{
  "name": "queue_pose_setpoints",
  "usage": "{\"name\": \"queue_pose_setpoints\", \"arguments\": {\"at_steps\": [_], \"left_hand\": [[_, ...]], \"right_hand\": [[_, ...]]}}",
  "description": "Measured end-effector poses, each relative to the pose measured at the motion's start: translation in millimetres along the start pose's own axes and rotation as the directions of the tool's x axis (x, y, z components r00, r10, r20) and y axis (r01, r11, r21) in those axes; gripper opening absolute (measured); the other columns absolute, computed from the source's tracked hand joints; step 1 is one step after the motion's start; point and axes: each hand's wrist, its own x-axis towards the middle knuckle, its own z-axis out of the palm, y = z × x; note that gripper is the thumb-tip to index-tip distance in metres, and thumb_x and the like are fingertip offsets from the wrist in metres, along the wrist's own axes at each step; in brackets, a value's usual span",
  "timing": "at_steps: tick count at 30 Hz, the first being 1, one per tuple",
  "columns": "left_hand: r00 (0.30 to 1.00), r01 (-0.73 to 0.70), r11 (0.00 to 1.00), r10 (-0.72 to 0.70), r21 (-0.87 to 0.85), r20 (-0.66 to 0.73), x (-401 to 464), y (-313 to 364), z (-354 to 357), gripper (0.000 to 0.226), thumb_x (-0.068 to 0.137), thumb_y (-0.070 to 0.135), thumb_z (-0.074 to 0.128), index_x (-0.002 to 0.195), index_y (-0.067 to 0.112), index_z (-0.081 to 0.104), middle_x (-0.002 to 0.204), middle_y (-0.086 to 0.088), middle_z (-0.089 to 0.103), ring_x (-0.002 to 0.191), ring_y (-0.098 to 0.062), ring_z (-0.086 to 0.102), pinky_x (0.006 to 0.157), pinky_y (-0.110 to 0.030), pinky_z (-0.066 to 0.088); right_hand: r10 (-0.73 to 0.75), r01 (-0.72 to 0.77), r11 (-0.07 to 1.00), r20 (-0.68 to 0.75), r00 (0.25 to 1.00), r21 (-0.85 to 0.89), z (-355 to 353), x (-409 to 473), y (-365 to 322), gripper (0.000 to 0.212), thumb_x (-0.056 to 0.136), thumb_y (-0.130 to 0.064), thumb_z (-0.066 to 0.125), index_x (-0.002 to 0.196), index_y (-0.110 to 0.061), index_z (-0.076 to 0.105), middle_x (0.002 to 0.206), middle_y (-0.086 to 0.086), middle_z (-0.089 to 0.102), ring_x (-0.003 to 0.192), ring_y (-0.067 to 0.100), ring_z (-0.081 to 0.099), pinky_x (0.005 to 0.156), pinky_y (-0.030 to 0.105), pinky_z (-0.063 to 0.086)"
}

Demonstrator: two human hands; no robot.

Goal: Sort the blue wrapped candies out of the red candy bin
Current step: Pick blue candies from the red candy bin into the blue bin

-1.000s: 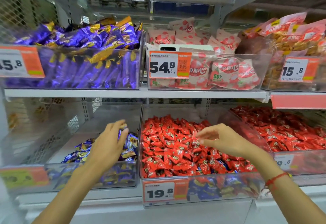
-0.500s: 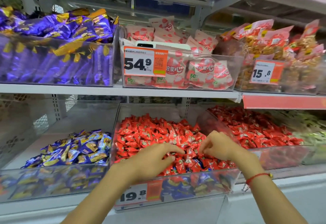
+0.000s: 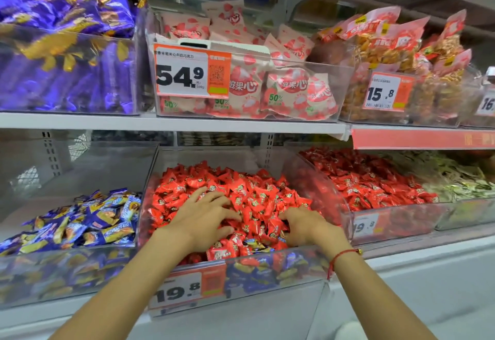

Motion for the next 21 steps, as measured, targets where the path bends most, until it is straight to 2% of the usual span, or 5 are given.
{"name": "queue_pose_setpoints", "arguments": {"at_steps": [4,9,14,16,21], "left_hand": [[0.999,0.04,0.999,-0.04,-0.004,0.006,1,4,-2,0.041,0.1,0.046,0.041,0.141,0.043,0.041,0.154,0.009,0.028,0.147,-0.013,0.011,0.119,-0.041,-0.004],[0.991,0.017,0.988,-0.038,-0.156,-0.131,-14,9,-10,0.033,0.098,0.042,0.049,0.13,0.043,0.054,0.148,0.014,0.04,0.14,-0.008,0.03,0.119,-0.035,0.011],[0.961,-0.028,0.954,-0.057,-0.299,-0.271,-32,18,-13,0.028,0.095,0.041,0.054,0.122,0.041,0.06,0.135,0.024,0.051,0.129,-0.002,0.041,0.109,-0.029,0.027],[0.955,-0.003,0.925,-0.11,-0.38,-0.277,-34,22,-15,0.031,0.095,0.042,0.053,0.126,0.041,0.057,0.131,0.025,0.053,0.124,-0.001,0.044,0.106,-0.031,0.034],[0.916,0.112,0.653,-0.36,-0.749,-0.176,-28,24,-22,0.035,0.098,0.042,0.048,0.129,0.029,0.052,0.111,0.015,0.065,0.102,-0.004,0.062,0.091,-0.028,0.047]], "right_hand": [[-0.044,0.044,0.999,-0.022,0.999,0.022,-7,-12,-2,0.026,0.088,-0.031,0.062,0.109,-0.015,0.061,0.12,0.011,0.06,0.117,0.028,0.054,0.09,0.032,0.041],[-0.186,0.212,0.877,-0.102,0.977,0.431,-30,-23,11,0.051,0.081,-0.033,0.076,0.052,-0.02,0.036,0.045,-0.008,0.03,0.048,0.007,0.029,0.057,0.028,0.024],[-0.218,0.314,0.607,-0.228,0.949,0.73,-43,-31,-5,0.035,0.088,-0.024,0.07,0.058,-0.013,0.054,0.051,-0.007,0.03,0.048,0.006,0.025,0.05,0.021,0.021],[-0.179,0.286,0.503,-0.225,0.958,0.815,-46,-30,-17,0.022,0.09,-0.026,0.067,0.087,-0.005,0.071,0.067,0.004,0.045,0.062,0.015,0.037,0.059,0.026,0.03],[-0.137,0.134,0.186,-0.109,0.985,0.973,-46,-27,-45,0.011,0.089,-0.023,0.068,0.094,-0.015,0.072,0.075,-0.002,0.066,0.066,0.007,0.059,0.059,0.017,0.05]]}}
